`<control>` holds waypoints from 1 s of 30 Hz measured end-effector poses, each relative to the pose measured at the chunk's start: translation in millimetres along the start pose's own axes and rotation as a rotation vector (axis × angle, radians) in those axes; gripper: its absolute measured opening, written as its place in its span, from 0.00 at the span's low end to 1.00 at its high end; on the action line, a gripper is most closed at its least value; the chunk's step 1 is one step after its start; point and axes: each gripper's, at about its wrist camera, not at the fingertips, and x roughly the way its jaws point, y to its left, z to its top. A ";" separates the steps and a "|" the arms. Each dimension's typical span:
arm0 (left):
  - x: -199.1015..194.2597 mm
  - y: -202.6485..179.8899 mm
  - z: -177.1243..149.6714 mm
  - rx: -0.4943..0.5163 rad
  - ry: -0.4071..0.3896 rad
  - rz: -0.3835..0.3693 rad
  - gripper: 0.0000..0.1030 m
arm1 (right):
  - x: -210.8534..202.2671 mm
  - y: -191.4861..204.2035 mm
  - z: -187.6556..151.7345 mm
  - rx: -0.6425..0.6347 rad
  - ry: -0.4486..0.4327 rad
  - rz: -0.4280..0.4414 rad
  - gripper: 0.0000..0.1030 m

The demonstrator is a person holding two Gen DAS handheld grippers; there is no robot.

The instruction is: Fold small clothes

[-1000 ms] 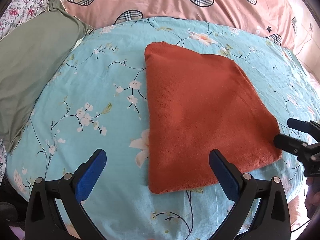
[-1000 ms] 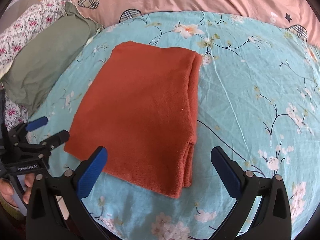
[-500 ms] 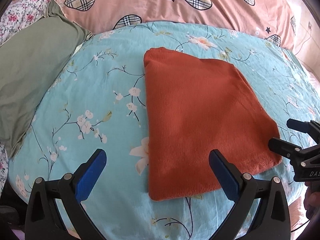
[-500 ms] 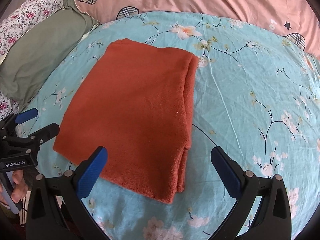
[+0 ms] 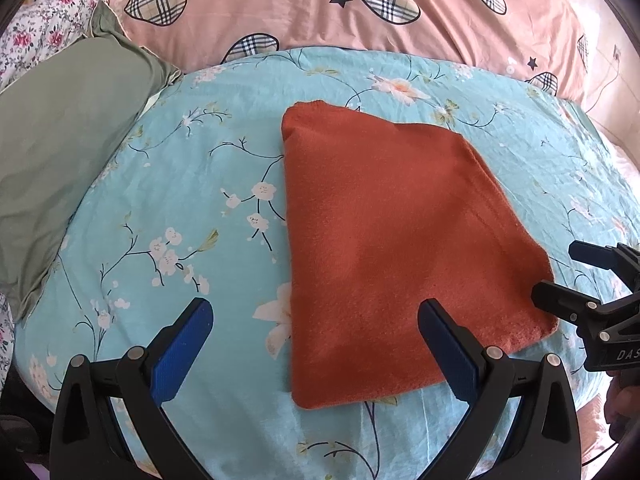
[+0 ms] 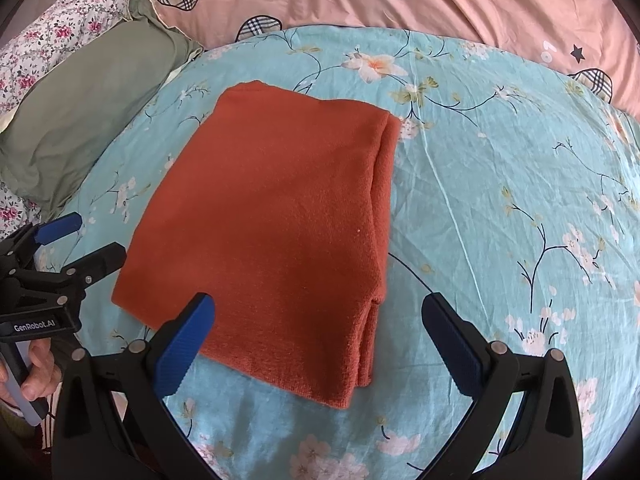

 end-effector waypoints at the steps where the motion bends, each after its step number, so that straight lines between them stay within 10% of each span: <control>1: 0.3 -0.3 0.3 0.001 0.000 -0.002 0.99 | -0.4 0.1 0.2 0.002 0.001 -0.001 1.00; 30: 7.3 -5.4 3.1 0.009 0.006 0.011 0.99 | 3.1 -4.8 4.9 0.023 -0.001 0.024 1.00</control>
